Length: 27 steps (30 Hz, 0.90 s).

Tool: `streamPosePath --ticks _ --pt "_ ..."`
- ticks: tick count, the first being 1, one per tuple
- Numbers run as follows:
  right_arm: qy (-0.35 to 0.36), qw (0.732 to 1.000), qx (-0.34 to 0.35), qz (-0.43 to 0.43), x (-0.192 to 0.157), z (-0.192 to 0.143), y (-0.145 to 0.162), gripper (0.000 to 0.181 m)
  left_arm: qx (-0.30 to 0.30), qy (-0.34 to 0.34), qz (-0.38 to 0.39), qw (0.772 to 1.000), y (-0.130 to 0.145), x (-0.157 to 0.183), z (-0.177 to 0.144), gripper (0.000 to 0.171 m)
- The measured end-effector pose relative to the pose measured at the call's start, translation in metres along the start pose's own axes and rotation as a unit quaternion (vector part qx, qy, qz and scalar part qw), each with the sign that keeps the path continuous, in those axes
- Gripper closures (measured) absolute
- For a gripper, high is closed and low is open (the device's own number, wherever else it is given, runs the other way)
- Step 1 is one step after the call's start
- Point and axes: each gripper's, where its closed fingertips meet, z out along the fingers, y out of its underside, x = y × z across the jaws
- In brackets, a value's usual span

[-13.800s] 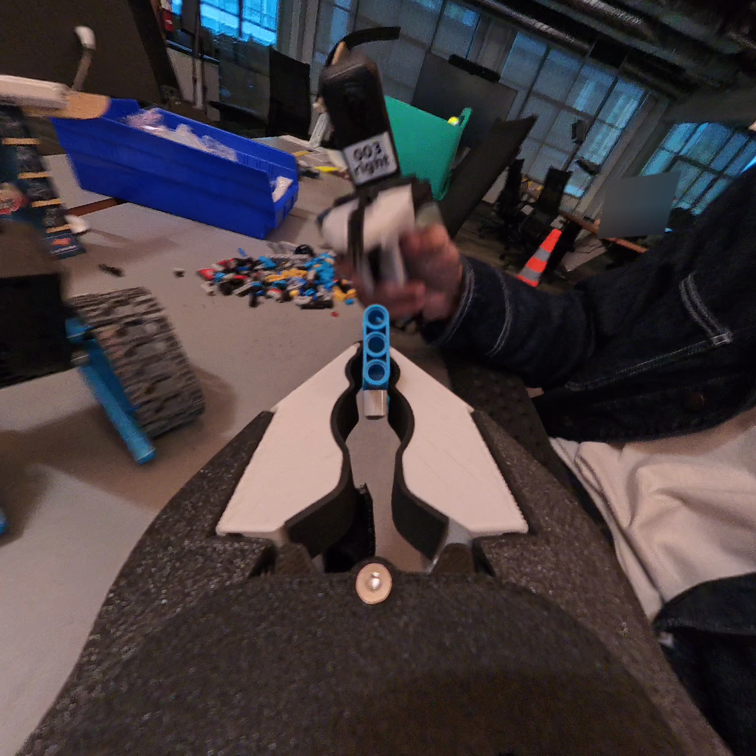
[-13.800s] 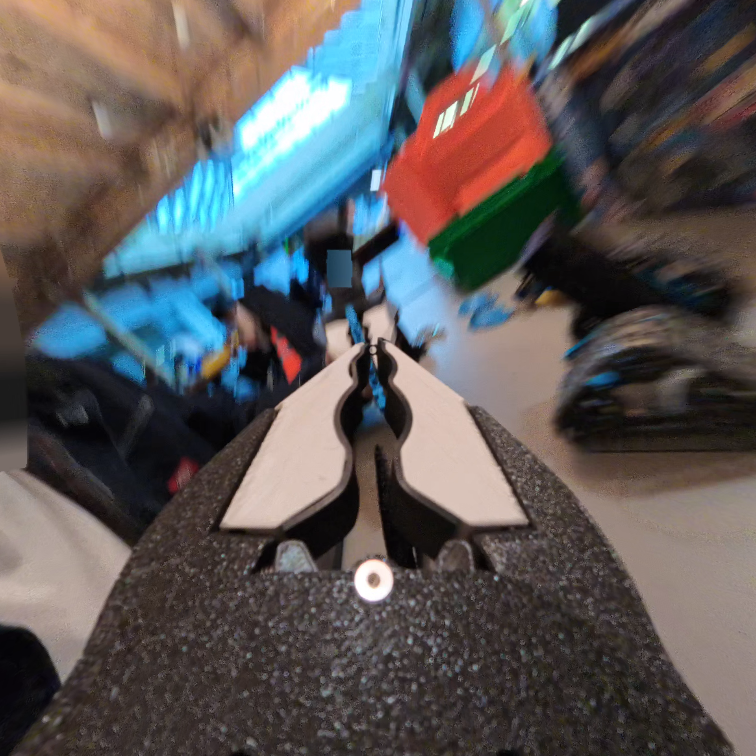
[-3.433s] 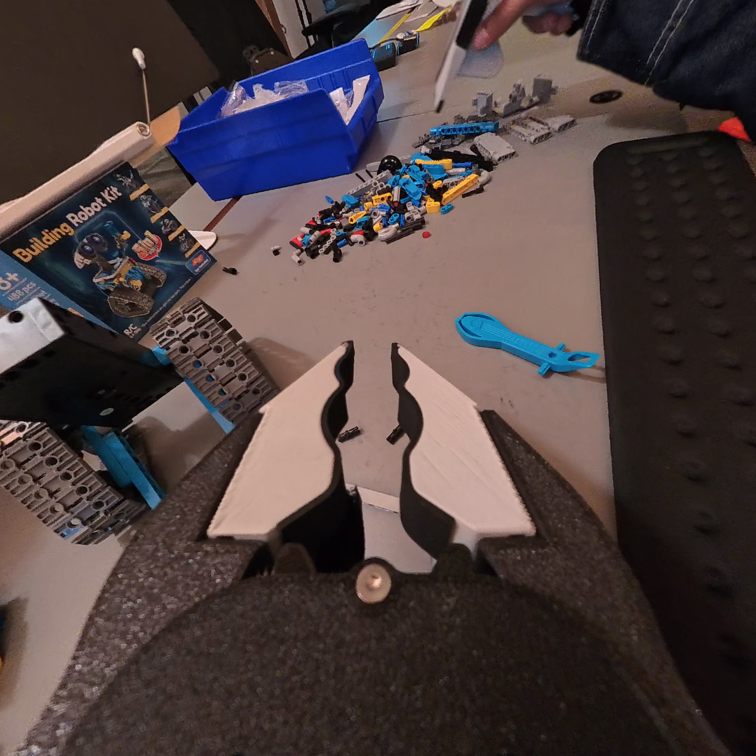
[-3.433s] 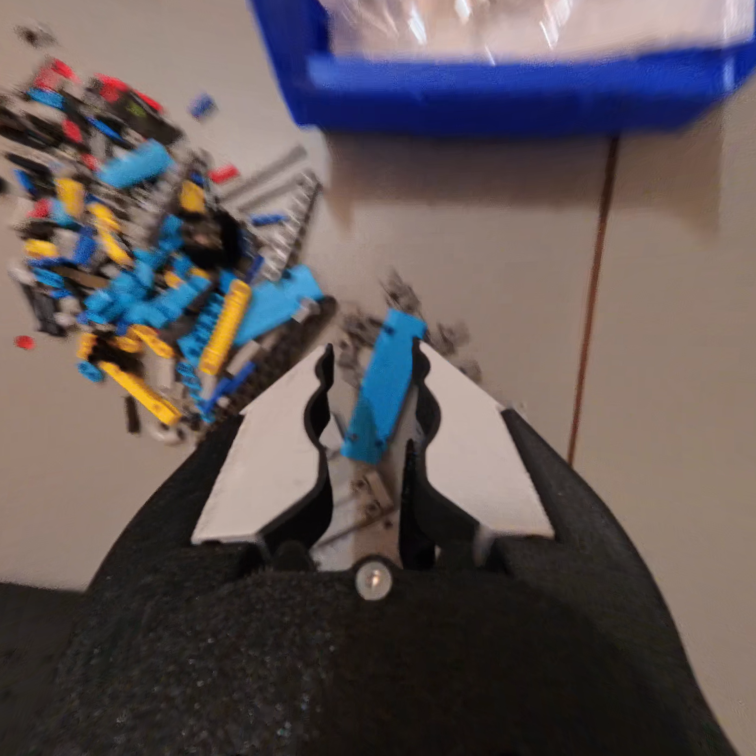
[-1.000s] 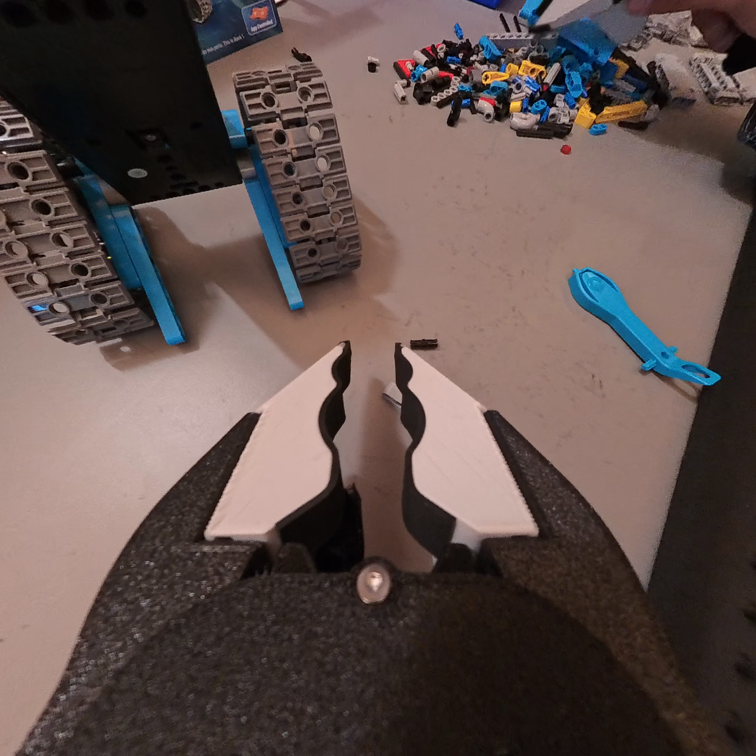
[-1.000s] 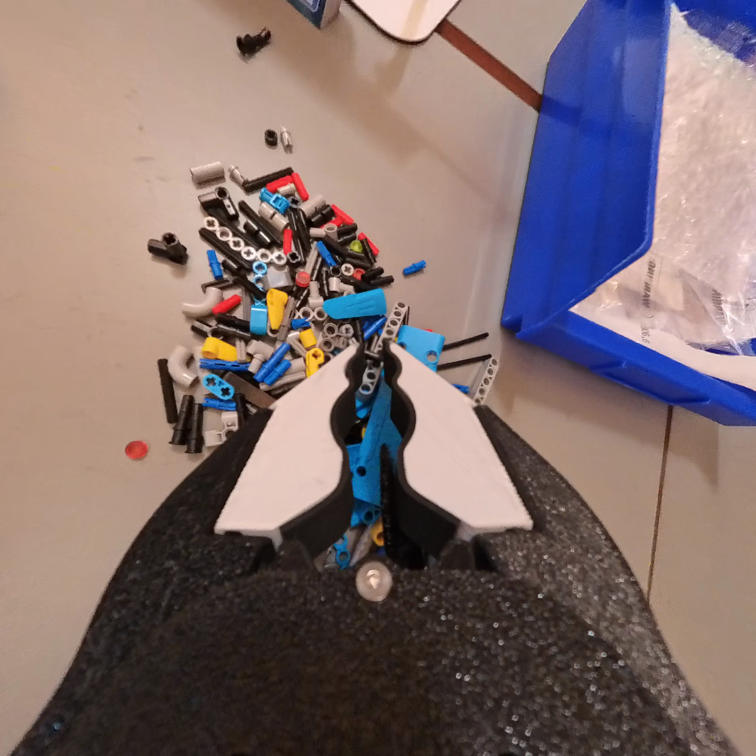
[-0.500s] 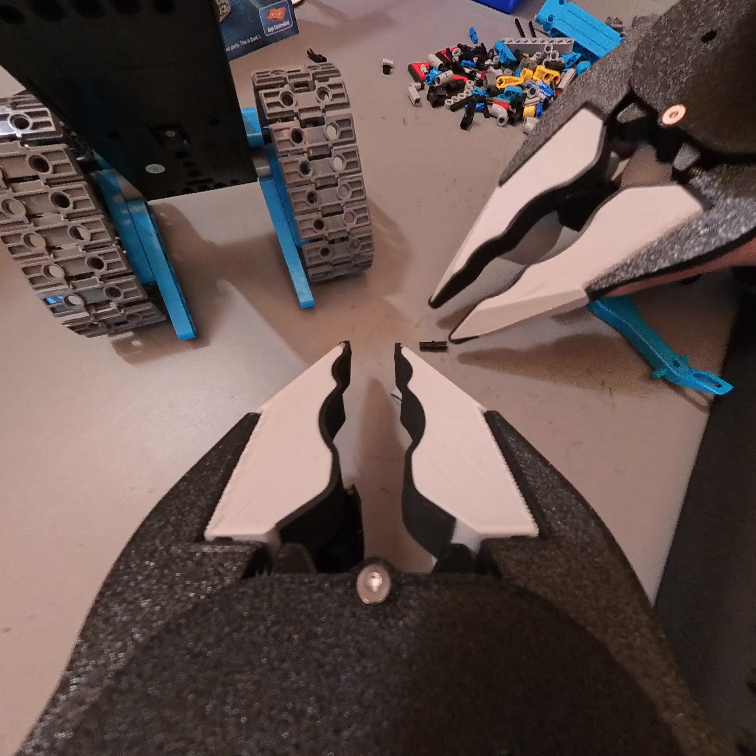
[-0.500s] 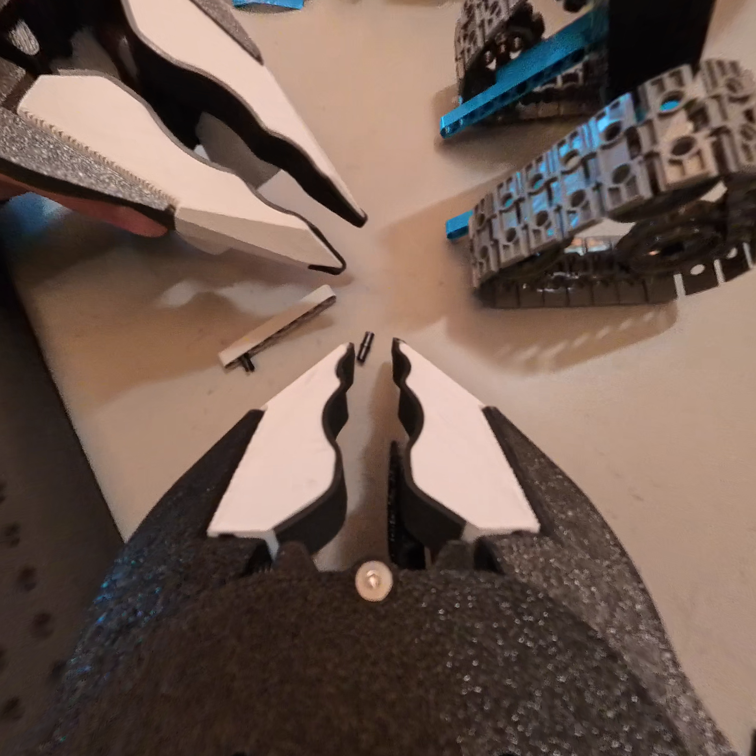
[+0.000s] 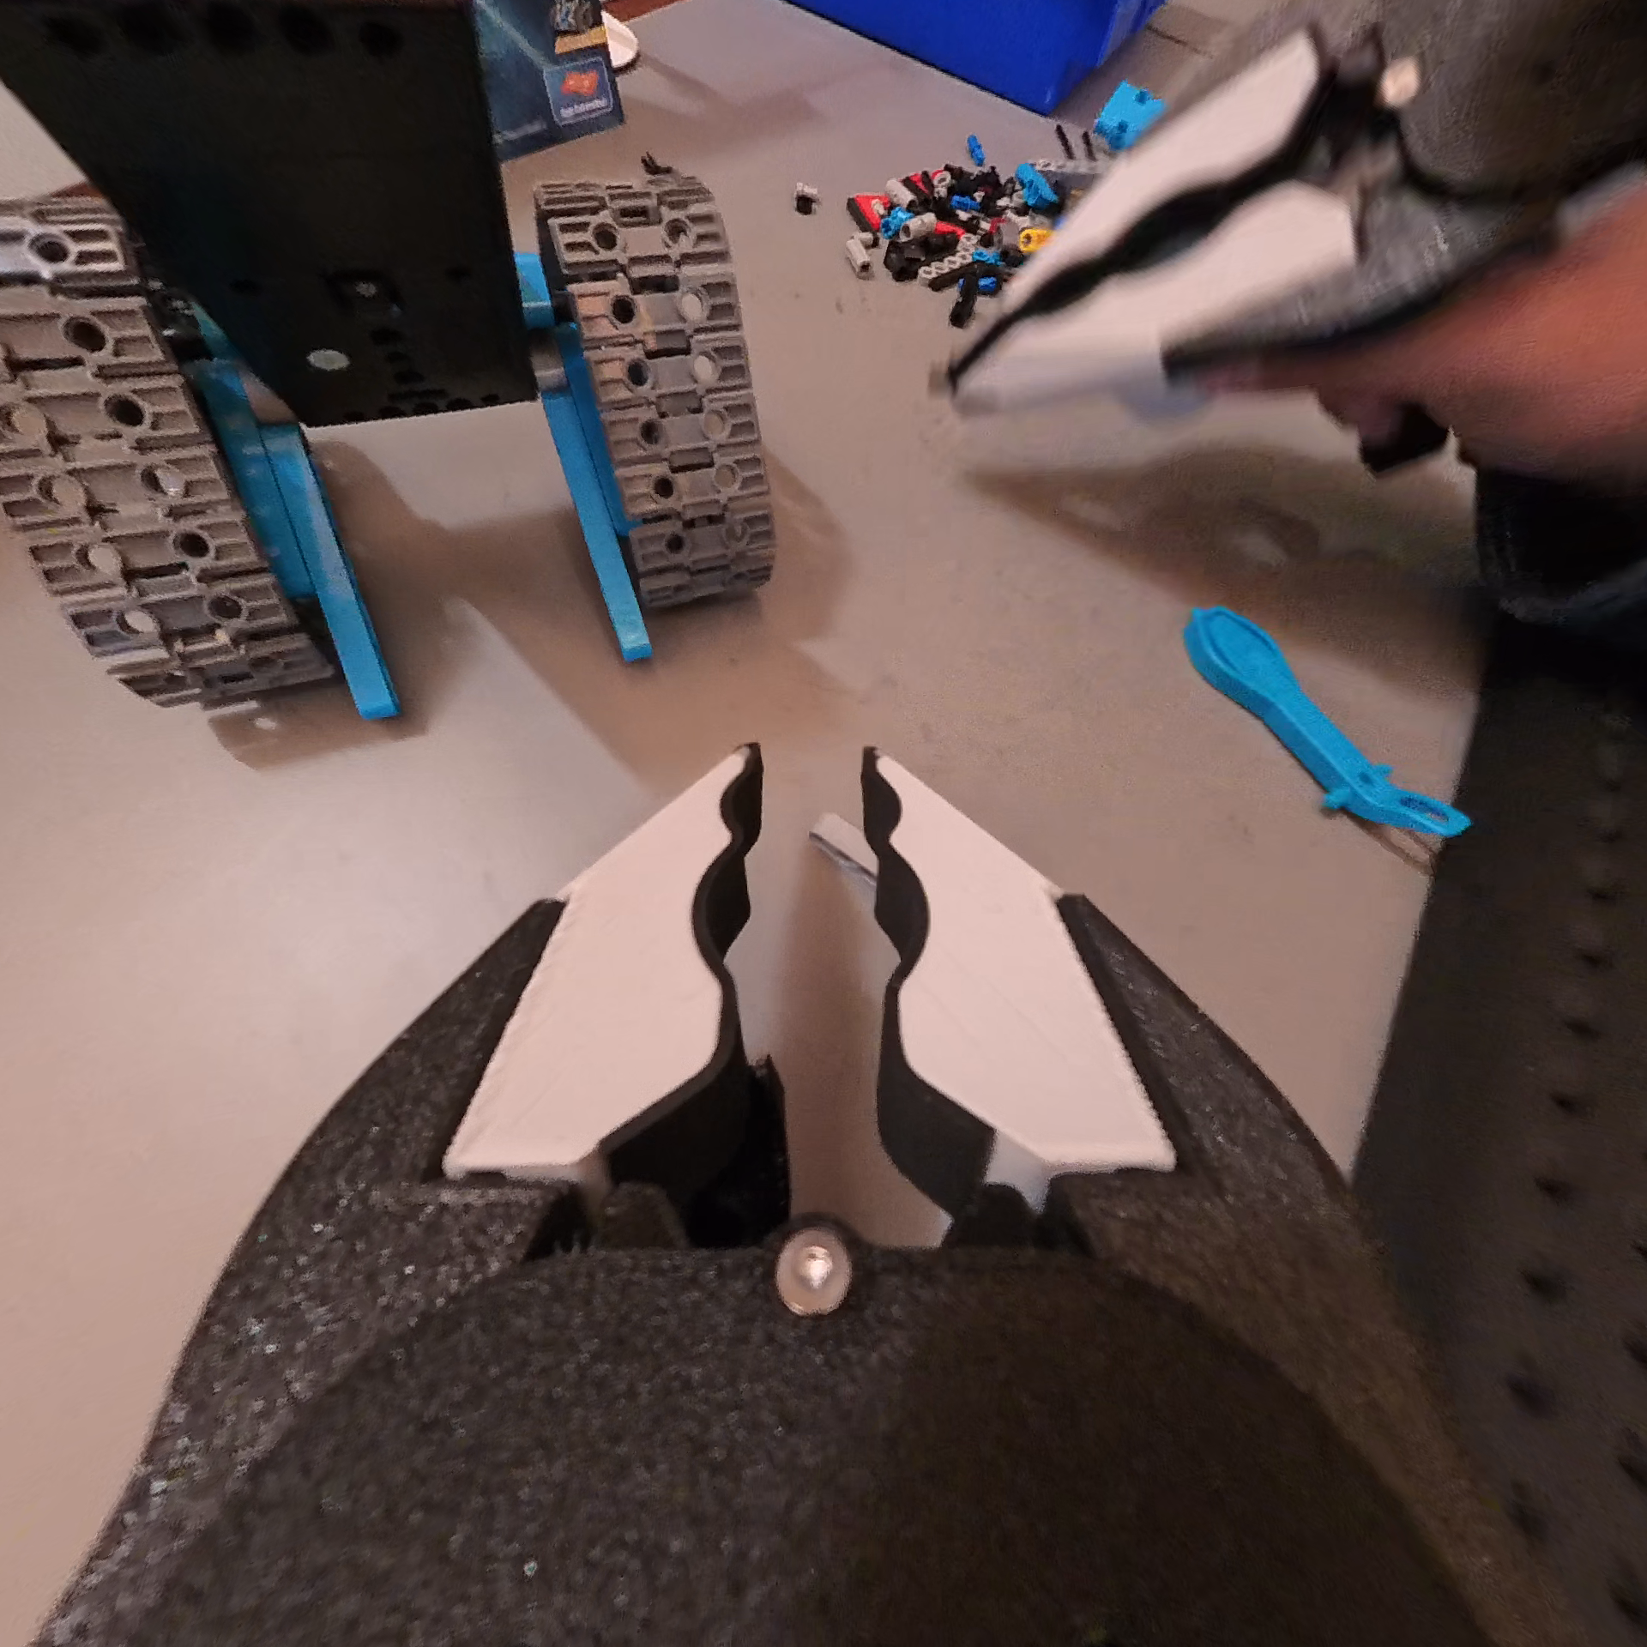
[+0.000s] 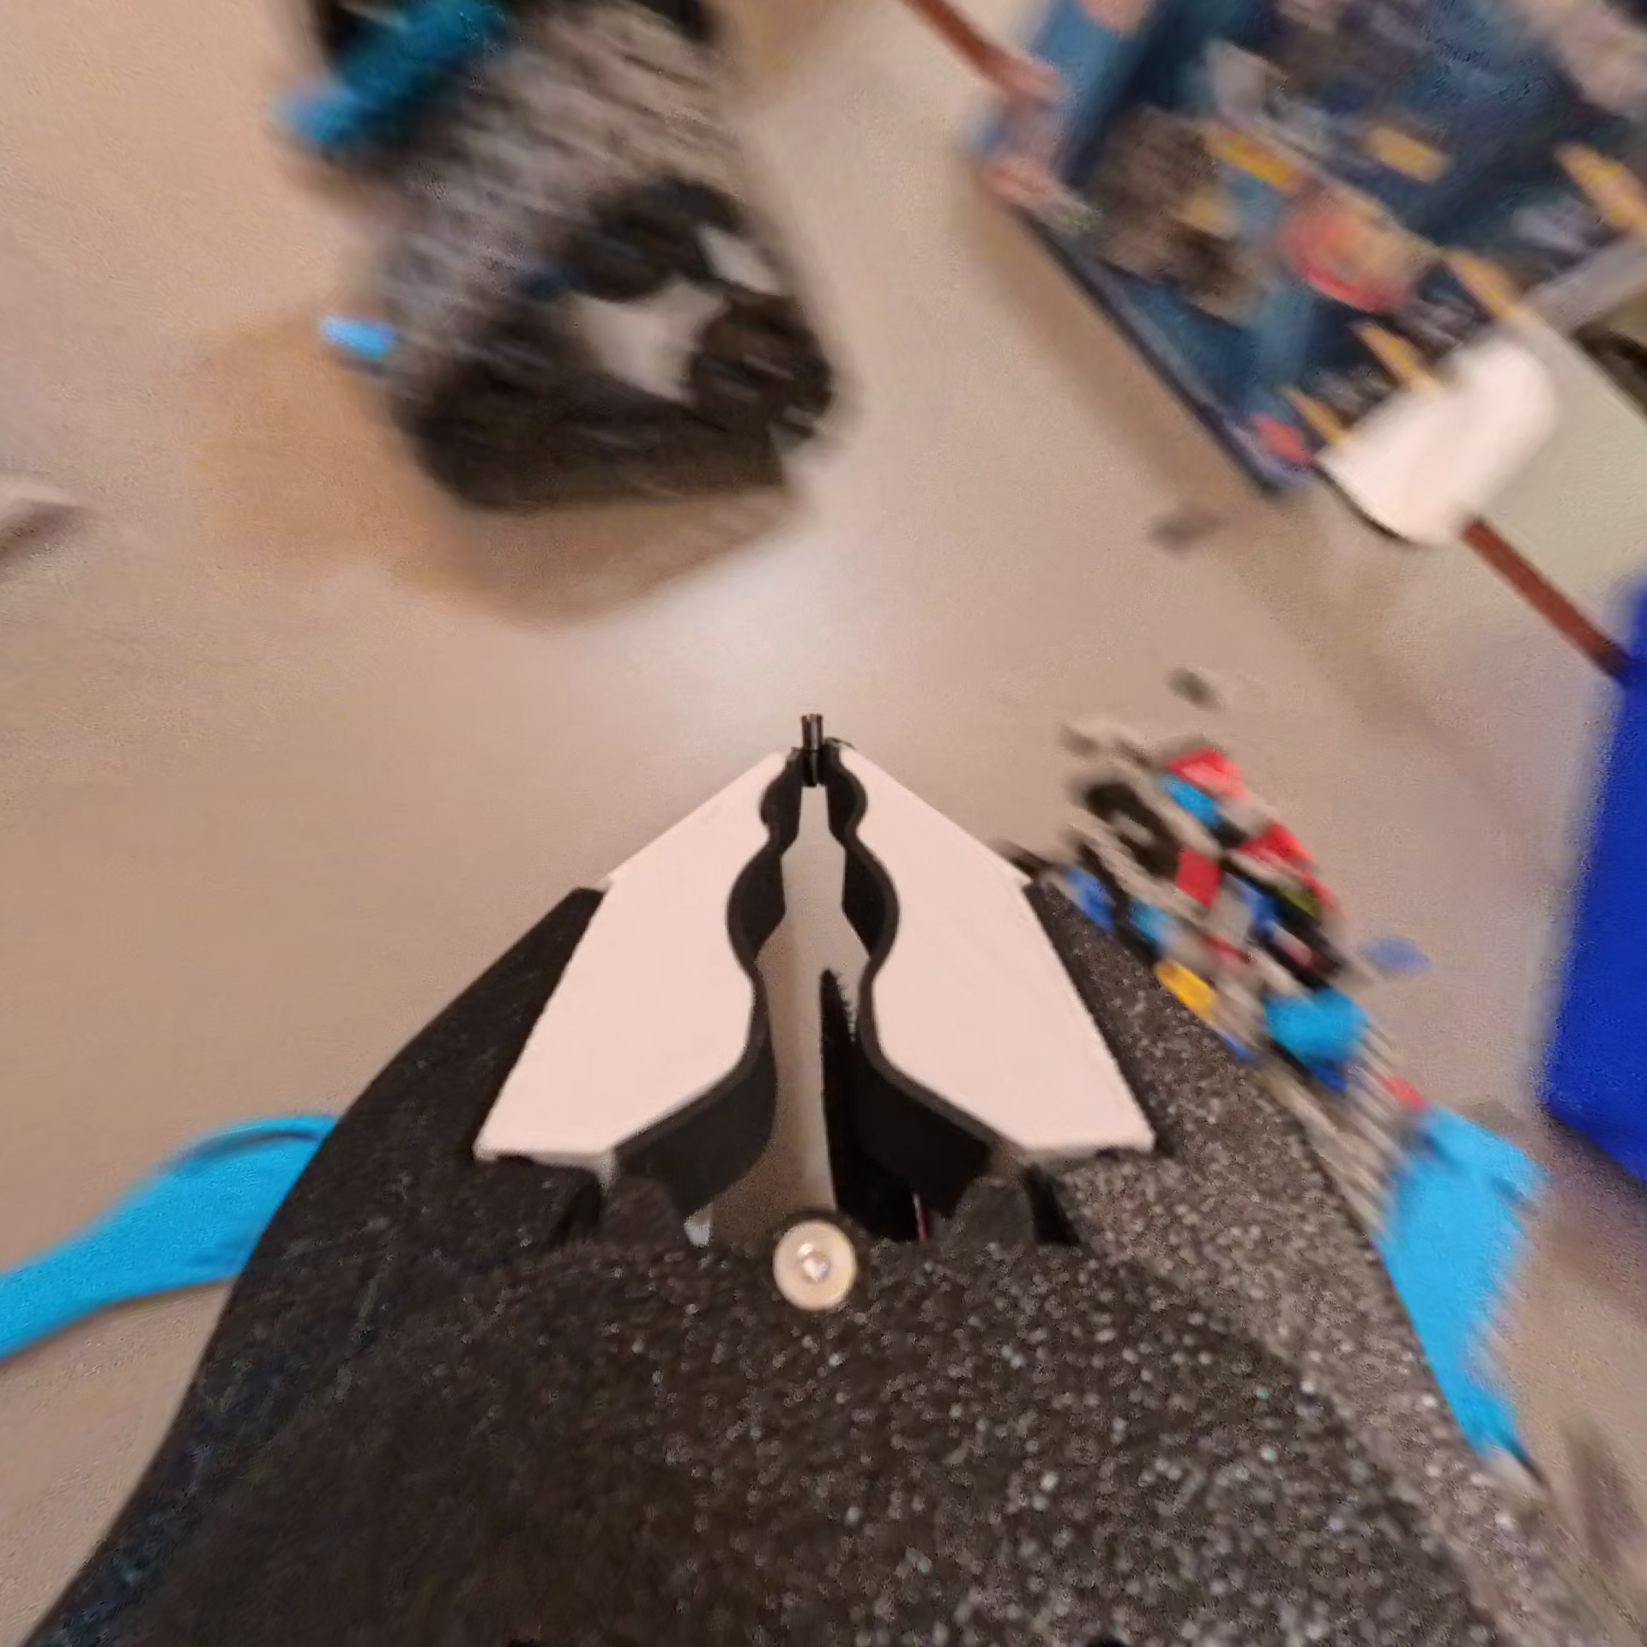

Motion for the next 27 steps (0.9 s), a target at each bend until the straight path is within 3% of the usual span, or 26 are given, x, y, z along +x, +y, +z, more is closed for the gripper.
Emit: streamPosePath --ticks 3,6,8,10,12,14,17,19,22,24,27 --pt "0.078 0.994 -0.046 0.068 0.080 -0.021 0.055 0.178 0.012 0.015 0.030 0.999 0.009 0.015 -0.015 0.149" --pt "0.101 0.986 -0.067 0.116 0.117 -0.034 0.095 0.178 -0.010 0.020 0.027 0.999 0.023 0.016 -0.024 0.154" --pt "0.106 0.985 -0.051 0.125 0.123 -0.037 0.095 0.174 -0.019 0.031 0.024 0.999 0.028 0.018 -0.026 0.159" --pt "0.112 0.986 -0.013 0.120 0.120 -0.041 0.077 0.169 -0.035 0.061 0.034 0.997 0.033 0.028 -0.025 0.171" --pt "0.084 0.990 0.038 0.107 0.098 -0.041 0.046 0.167 -0.069 0.076 0.052 0.993 0.044 0.039 -0.018 0.171" --pt "0.007 0.992 0.099 0.082 0.050 -0.037 0.010 0.167 -0.097 0.076 0.087 0.989 0.052 0.049 -0.008 0.171" --pt "-0.082 0.987 0.129 0.052 -0.013 -0.032 -0.018 0.166 -0.091 0.093 0.102 0.986 0.046 0.064 -0.005 0.164" --pt "-0.127 0.982 0.132 0.036 -0.042 -0.030 -0.026 0.166 -0.076 0.087 0.106 0.988 0.041 0.061 -0.008 0.156" --pt "-0.255 0.958 0.132 -0.010 -0.100 -0.040 -0.029 0.168 -0.051 0.057 0.164 0.984 0.032 0.049 -0.013 0.146" --pt "-0.281 0.950 0.123 -0.058 -0.122 -0.042 -0.024 0.169 -0.046 0.039 0.215 0.975 0.026 0.040 -0.012 0.145" --pt "-0.316 0.940 0.100 -0.075 -0.142 -0.041 -0.016 0.168 -0.065 0.067 0.204 0.974 0.019 0.031 -0.008 0.145"
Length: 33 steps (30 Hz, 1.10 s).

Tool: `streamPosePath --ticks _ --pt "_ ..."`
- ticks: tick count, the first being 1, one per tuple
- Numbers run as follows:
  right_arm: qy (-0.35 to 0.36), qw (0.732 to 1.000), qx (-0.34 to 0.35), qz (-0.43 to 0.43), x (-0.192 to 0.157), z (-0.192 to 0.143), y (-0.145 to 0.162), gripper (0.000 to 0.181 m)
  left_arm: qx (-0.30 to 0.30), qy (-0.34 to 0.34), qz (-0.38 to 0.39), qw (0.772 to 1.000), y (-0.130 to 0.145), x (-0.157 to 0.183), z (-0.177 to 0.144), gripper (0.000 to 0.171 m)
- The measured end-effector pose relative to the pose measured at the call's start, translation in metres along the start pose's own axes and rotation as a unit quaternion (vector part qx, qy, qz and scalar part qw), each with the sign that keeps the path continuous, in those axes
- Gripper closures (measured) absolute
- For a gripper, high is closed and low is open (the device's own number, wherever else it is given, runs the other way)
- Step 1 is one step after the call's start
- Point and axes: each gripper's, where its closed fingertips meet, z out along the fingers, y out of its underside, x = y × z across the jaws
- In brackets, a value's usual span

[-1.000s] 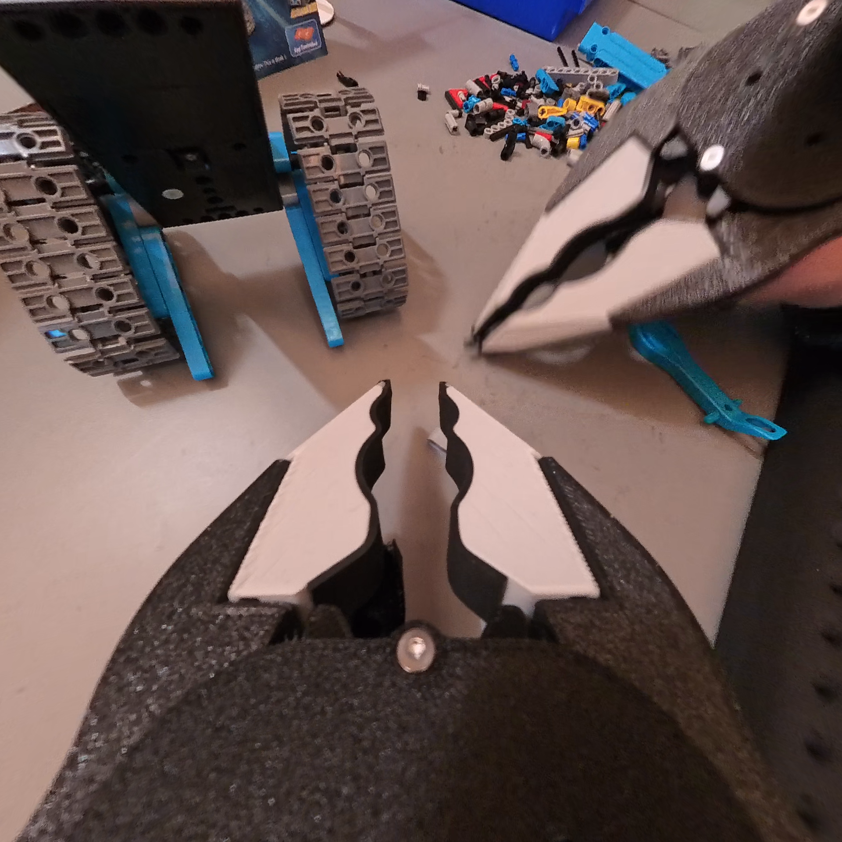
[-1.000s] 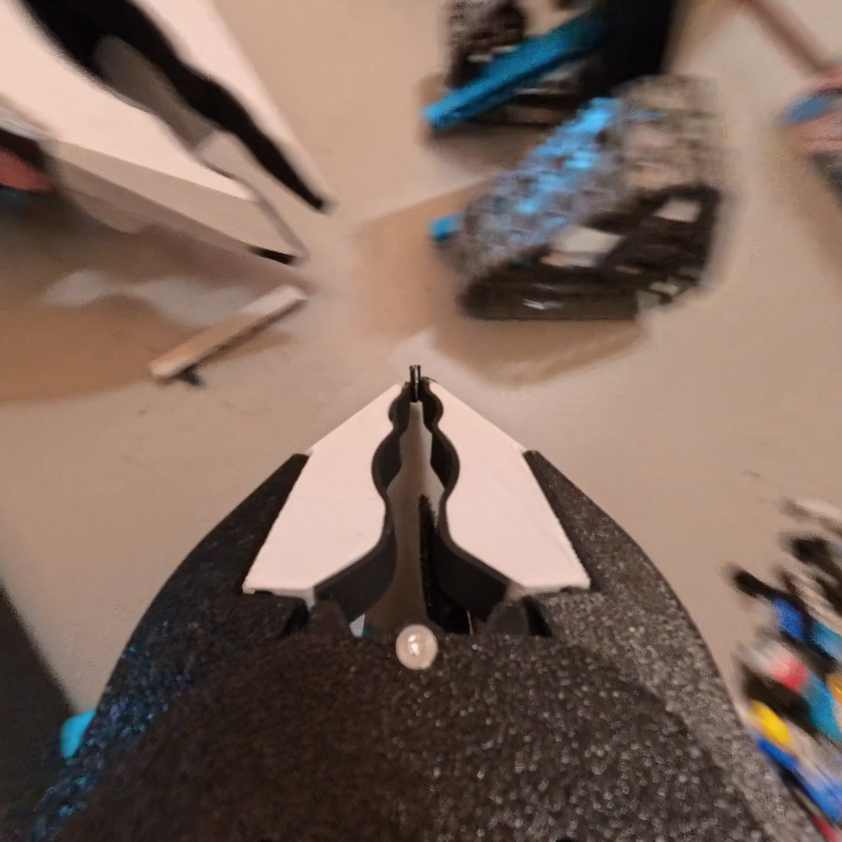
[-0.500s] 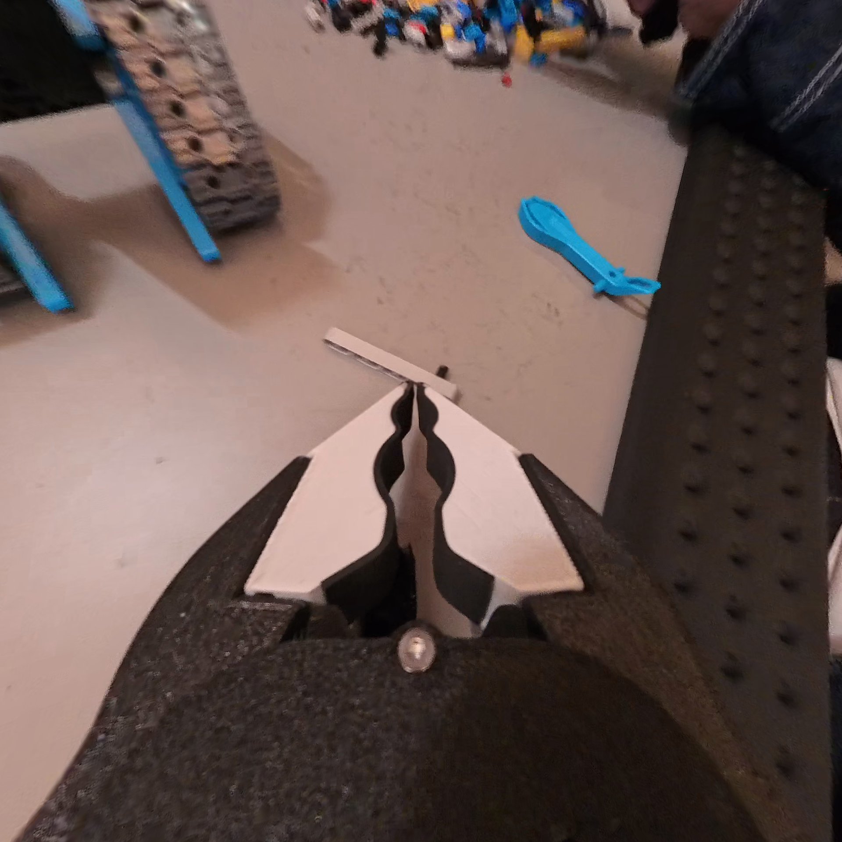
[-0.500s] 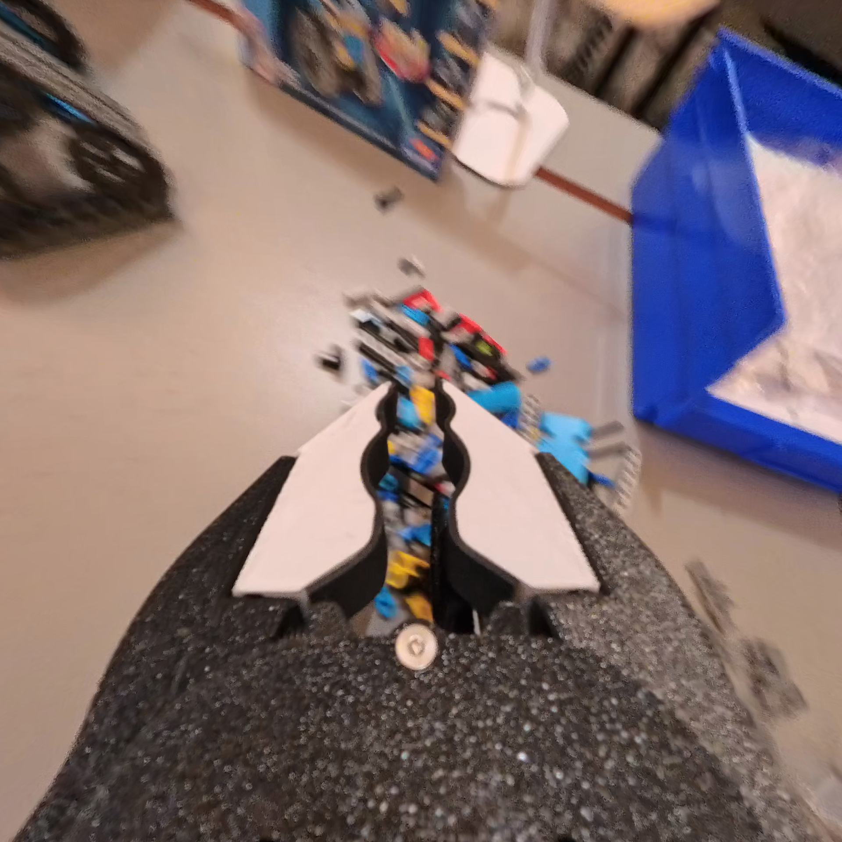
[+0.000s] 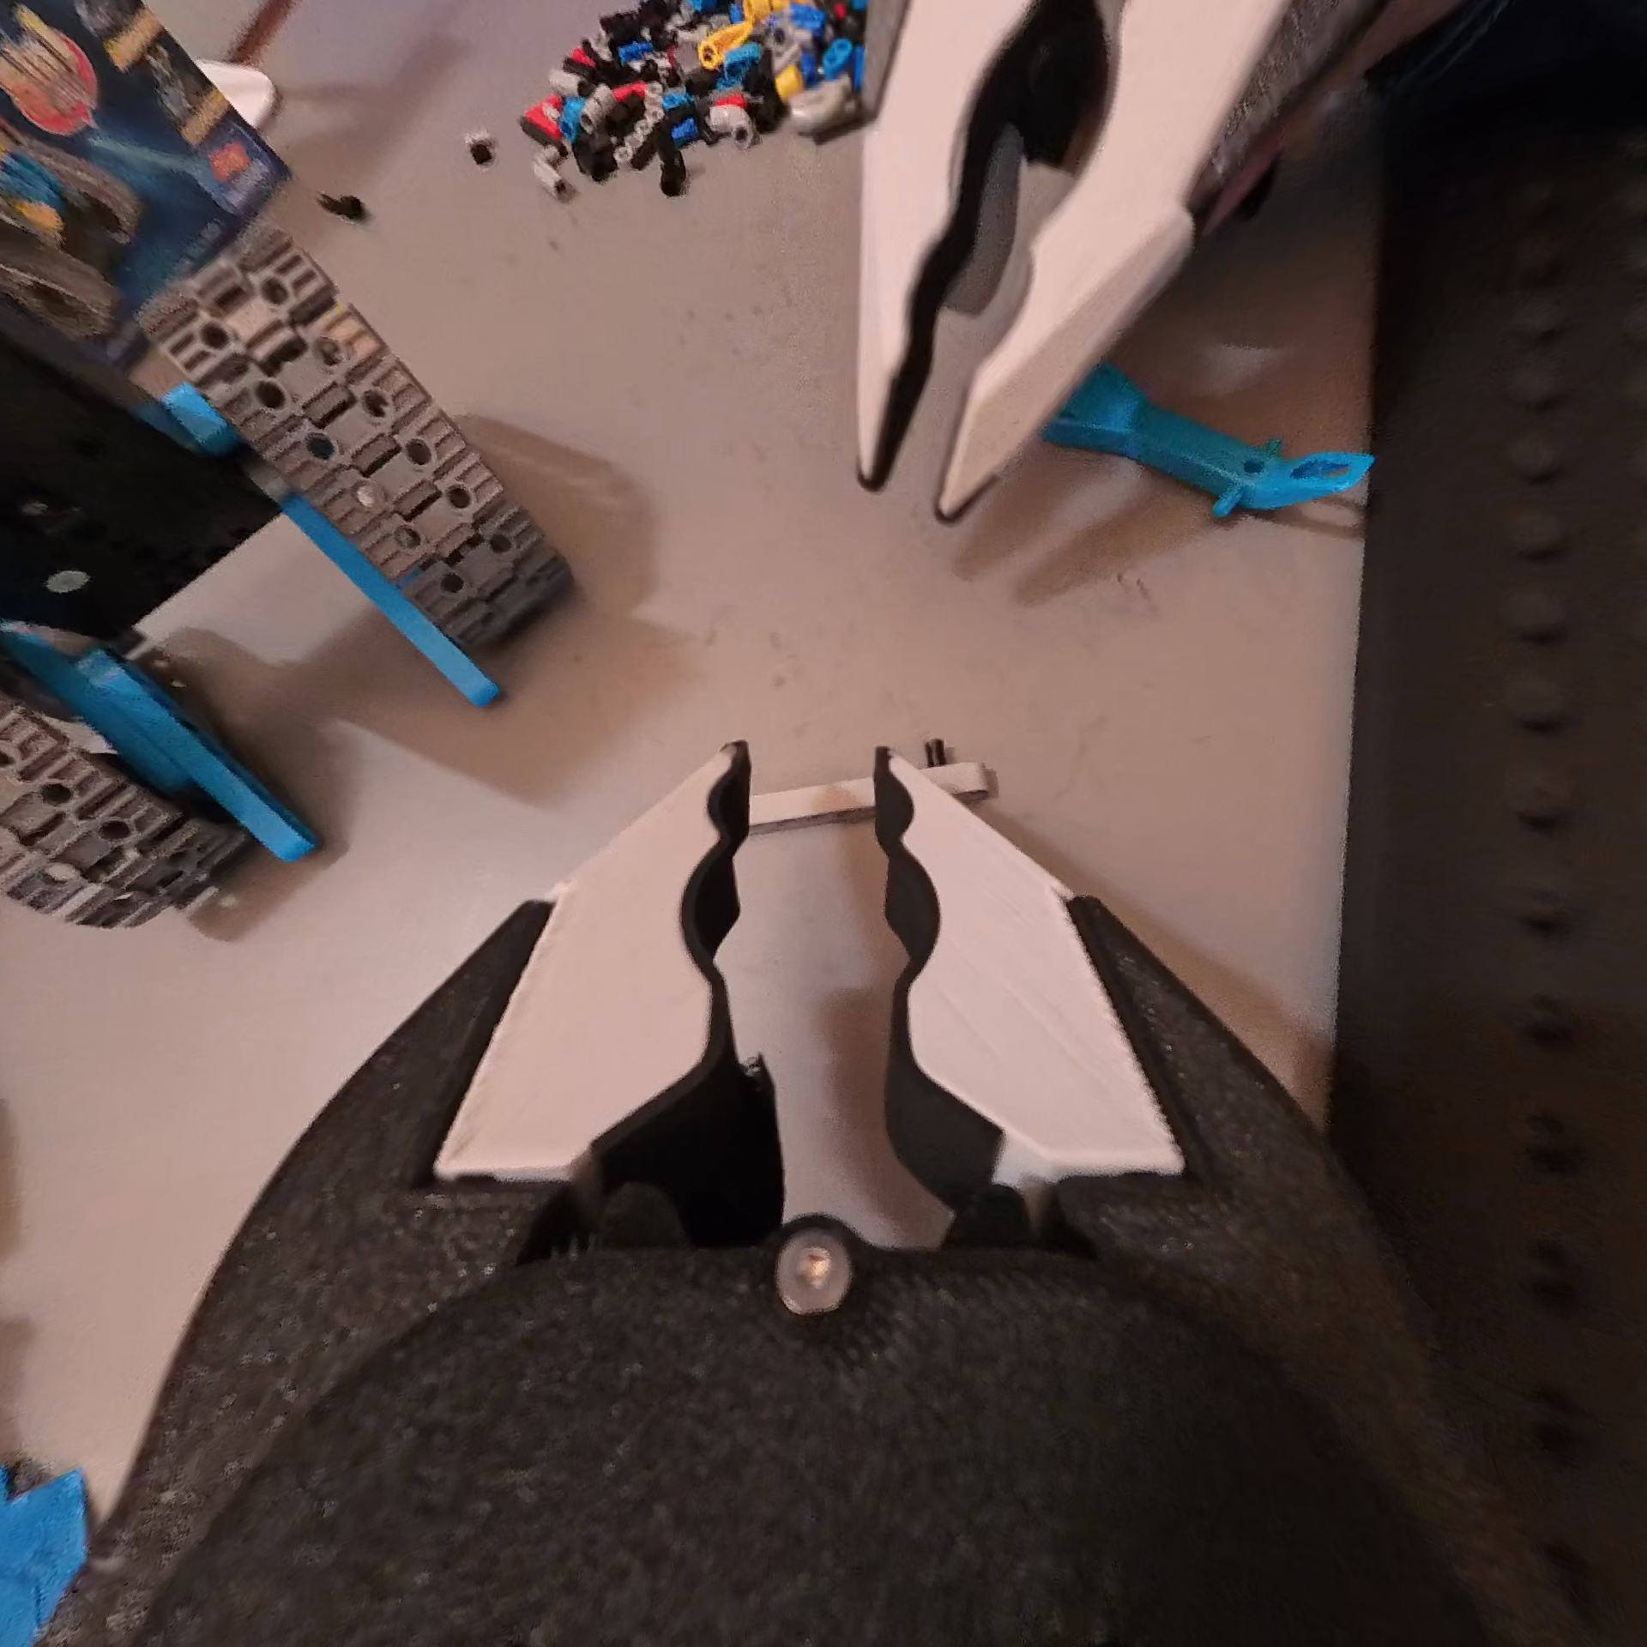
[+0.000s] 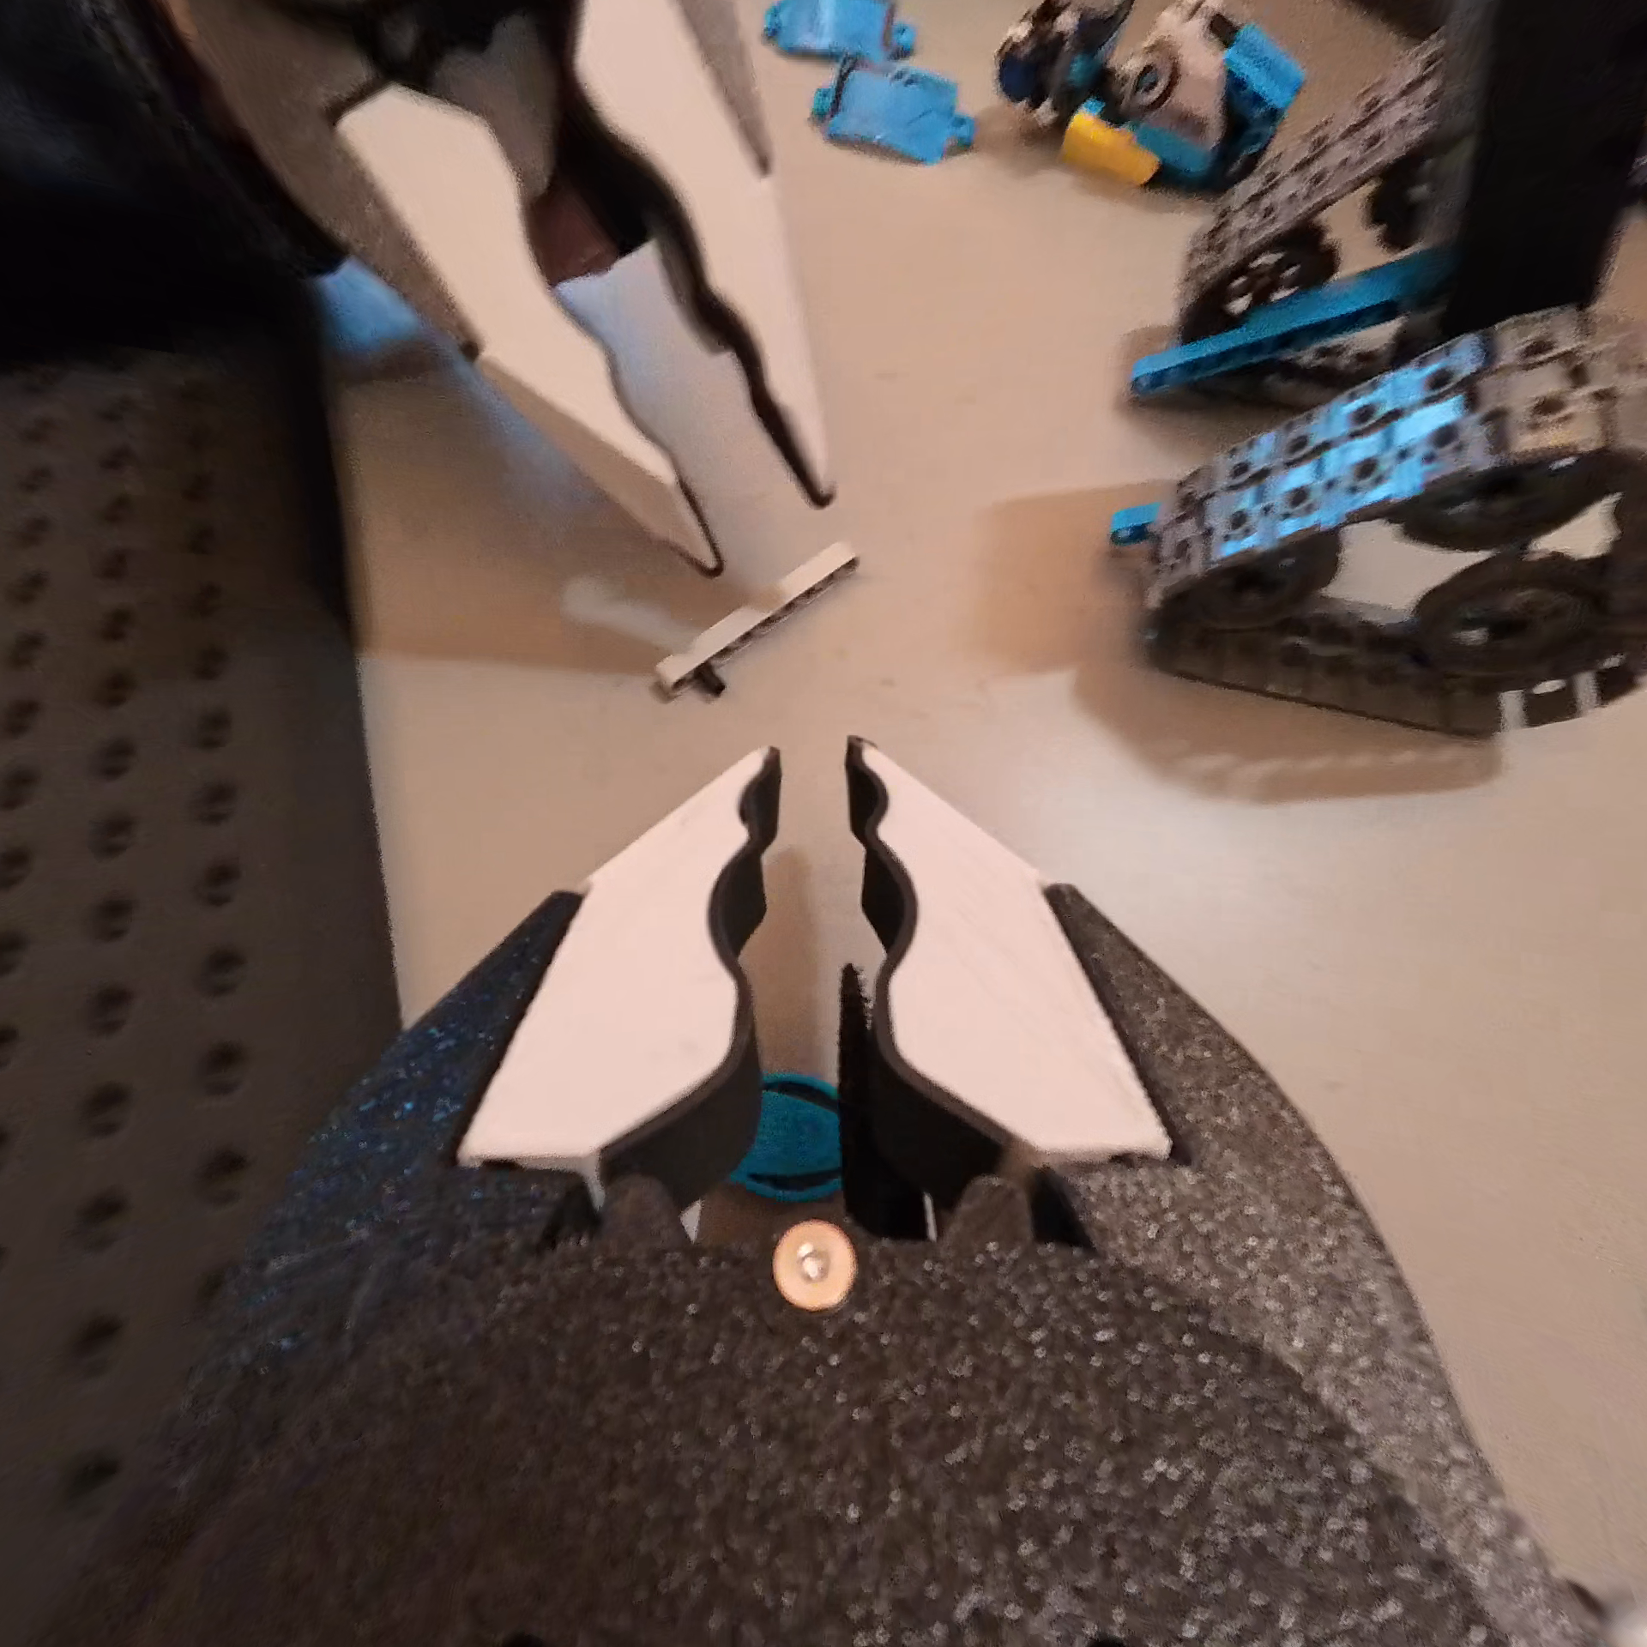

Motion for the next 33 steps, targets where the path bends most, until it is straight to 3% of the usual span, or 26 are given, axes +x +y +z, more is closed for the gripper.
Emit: streamPosePath --ticks 3,7,12,14,18,21,22,24,26,31,33 --pt "-0.012 1.000 -0.012 0.001 -0.004 0.003 0.004 0.169 -0.019 0.034 0.006 0.999 -0.001 -0.004 0.000 0.144" --pt "-0.009 1.000 -0.003 0.012 0.000 0.001 0.003 0.170 -0.111 0.073 0.022 0.991 0.017 -0.005 0.002 0.144" --pt "0.002 0.999 0.002 0.035 0.013 -0.005 0.005 0.170 -0.182 0.139 0.090 0.969 0.017 0.005 0.007 0.137" --pt "0.005 0.999 0.010 0.042 0.016 -0.007 0.004 0.171 -0.208 0.154 0.118 0.959 0.022 0.008 0.013 0.149" --pt "0.020 0.997 0.029 0.074 0.022 -0.013 0.002 0.171 -0.207 0.119 0.129 0.962 0.014 0.002 0.019 0.166" --pt "0.059 0.983 0.082 0.153 0.043 -0.026 -0.011 0.169 -0.135 0.009 0.078 0.988 -0.012 -0.018 0.022 0.171" --pt "0.049 0.970 0.116 0.207 0.047 -0.030 -0.019 0.168 -0.083 -0.040 0.044 0.995 -0.029 -0.027 0.020 0.171" --pt "-0.018 0.929 0.198 0.314 0.045 -0.035 -0.041 0.155 0.029 -0.156 -0.037 0.987 -0.063 -0.049 0.006 0.171" --pt "-0.030 0.903 0.209 0.373 0.050 -0.029 -0.039 0.153 0.057 -0.176 -0.059 0.981 -0.069 -0.043 0.003 0.171" --pt "-0.063 0.908 0.247 0.333 0.038 -0.037 -0.058 0.147 0.129 -0.192 -0.129 0.964 -0.071 -0.034 -0.002 0.171" --pt "-0.082 0.907 0.251 0.329 0.030 -0.033 -0.065 0.147 0.140 -0.223 -0.104 0.959 -0.077 -0.032 -0.004 0.171"
